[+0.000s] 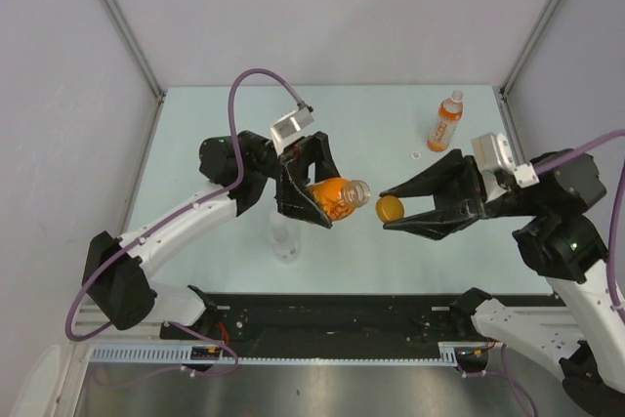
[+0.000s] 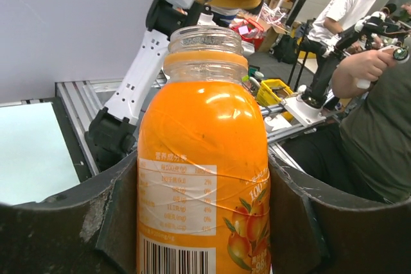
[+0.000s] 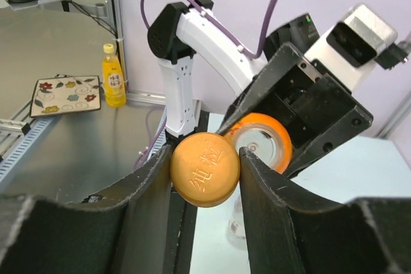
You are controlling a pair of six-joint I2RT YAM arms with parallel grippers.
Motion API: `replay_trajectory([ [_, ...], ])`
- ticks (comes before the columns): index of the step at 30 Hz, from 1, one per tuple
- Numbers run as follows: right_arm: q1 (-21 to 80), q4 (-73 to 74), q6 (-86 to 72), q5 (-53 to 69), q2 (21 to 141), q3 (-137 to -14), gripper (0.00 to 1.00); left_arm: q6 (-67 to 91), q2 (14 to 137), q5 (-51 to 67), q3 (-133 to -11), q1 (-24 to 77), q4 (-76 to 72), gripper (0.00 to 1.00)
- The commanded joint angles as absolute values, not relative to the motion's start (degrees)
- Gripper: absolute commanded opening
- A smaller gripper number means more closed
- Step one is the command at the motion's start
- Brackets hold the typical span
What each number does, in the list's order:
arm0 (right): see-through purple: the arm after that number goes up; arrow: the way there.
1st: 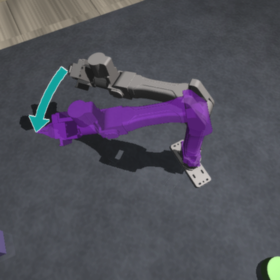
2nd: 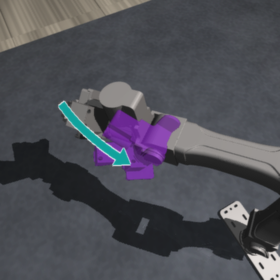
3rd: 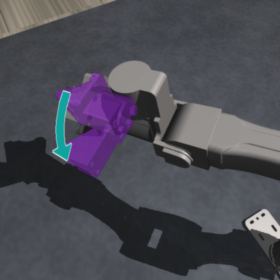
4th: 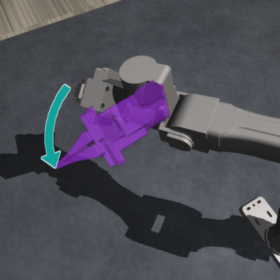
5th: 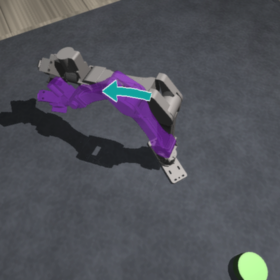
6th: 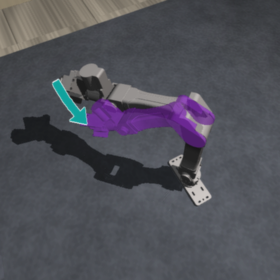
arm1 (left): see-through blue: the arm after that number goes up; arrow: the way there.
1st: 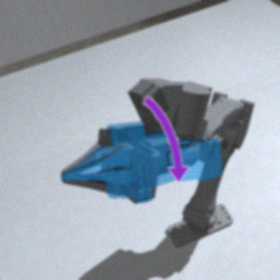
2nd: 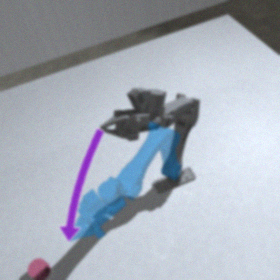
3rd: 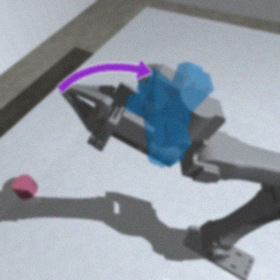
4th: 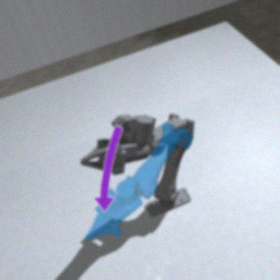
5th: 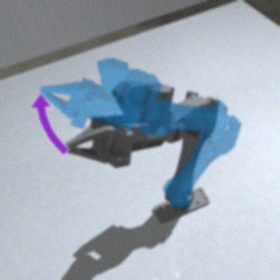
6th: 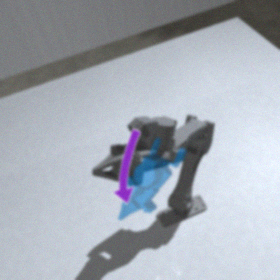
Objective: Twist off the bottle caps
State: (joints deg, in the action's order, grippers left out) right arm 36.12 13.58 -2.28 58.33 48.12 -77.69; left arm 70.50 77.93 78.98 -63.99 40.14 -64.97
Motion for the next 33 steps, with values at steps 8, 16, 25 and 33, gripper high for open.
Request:
replay_trajectory([
  [8,34.72,14.06,-4.66,26.32,45.09,-78.66,0.0,44.86,72.34,70.96,-66.79,38.15,-37.76,0.0],
  [16,34.72,22.67,-9.04,-17.08,52.11,-78.58,0.0,22.95,65.83,49.33,-68.9,37.88,-10.82,0.0],
  [25,26.21,22.15,-21.96,-24.27,58.97,-66.46,0.0,16.35,57.4,27.01,-65.49,37.88,-4.04,0.0],
  [33,9.85,15.91,-35.68,-16.15,65.39,-55.11,0.0,16.08,50.89,11.78,-62.14,37.88,-0.44,0.0],
])
